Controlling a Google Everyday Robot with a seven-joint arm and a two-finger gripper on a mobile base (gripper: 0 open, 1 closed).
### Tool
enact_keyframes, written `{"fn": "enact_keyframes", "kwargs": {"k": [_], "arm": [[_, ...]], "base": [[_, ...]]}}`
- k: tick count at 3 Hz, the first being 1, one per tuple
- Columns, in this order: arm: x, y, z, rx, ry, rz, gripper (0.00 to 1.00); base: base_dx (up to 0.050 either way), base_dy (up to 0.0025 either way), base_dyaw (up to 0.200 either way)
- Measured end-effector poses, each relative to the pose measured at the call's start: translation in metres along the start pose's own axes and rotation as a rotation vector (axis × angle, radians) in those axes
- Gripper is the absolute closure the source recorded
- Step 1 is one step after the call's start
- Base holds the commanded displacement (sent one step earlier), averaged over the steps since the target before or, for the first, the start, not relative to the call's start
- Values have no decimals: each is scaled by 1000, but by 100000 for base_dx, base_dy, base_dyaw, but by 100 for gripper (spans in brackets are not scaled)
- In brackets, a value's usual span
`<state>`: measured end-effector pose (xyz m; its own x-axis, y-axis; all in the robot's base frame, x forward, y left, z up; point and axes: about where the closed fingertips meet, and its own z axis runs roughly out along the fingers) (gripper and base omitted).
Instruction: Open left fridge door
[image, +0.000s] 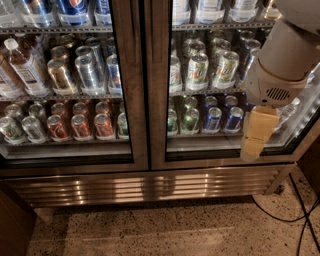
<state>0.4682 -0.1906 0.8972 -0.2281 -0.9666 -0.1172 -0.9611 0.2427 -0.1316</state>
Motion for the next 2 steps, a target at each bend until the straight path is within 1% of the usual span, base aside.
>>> {"fn": "enact_keyframes", "kwargs": {"k": [1,2], "arm": [[-14,5,5,-9,-1,-39,0],[-44,19,13,-15,18,-114,0]], "base": [[0,0,0],[0,0,0]]}}
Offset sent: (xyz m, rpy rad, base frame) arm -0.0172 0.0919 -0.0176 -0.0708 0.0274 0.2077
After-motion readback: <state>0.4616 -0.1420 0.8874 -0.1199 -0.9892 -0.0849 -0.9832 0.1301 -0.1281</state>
